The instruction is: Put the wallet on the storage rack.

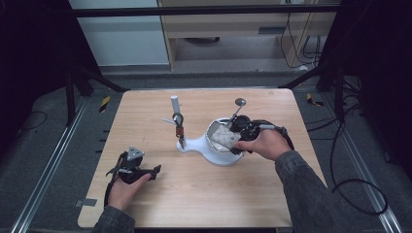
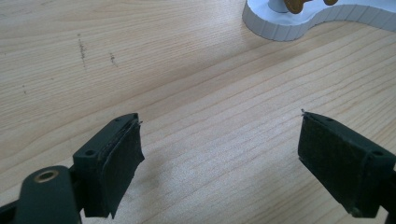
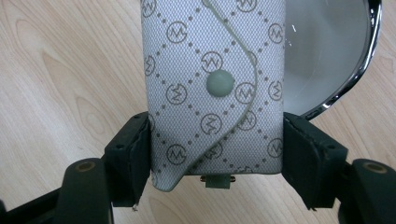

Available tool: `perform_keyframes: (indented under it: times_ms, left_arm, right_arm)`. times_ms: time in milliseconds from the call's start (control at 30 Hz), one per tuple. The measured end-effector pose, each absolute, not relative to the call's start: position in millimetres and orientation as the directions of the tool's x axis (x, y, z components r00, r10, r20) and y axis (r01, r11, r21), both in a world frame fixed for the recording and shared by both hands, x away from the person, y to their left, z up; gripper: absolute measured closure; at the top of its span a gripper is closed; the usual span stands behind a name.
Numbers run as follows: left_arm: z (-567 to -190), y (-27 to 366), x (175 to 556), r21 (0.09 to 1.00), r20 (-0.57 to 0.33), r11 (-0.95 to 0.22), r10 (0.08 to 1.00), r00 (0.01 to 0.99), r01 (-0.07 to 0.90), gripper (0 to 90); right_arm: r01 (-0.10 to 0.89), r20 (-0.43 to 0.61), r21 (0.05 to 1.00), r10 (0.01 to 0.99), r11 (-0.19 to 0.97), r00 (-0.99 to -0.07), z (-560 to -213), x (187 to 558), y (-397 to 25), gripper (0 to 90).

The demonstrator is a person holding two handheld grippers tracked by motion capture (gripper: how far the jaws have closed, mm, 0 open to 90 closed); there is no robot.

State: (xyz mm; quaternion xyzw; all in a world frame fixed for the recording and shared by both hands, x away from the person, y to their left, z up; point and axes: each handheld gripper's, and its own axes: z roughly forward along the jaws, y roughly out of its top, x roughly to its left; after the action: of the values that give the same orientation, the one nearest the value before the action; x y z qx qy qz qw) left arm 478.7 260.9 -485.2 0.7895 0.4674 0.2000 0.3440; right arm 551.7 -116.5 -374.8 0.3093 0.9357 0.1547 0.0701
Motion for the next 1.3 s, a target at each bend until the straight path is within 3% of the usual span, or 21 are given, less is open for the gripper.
perform_keyframes:
  times_ms: [1300]
  left_arm:
    - [-485,257,478,0.728,-0.007,-0.336,0.869,0.496,0.598,13.2]
  right_arm:
    - [0.589,-0.055,0.273,0.623,0.761,-0.780,-382,568,-105,30.3]
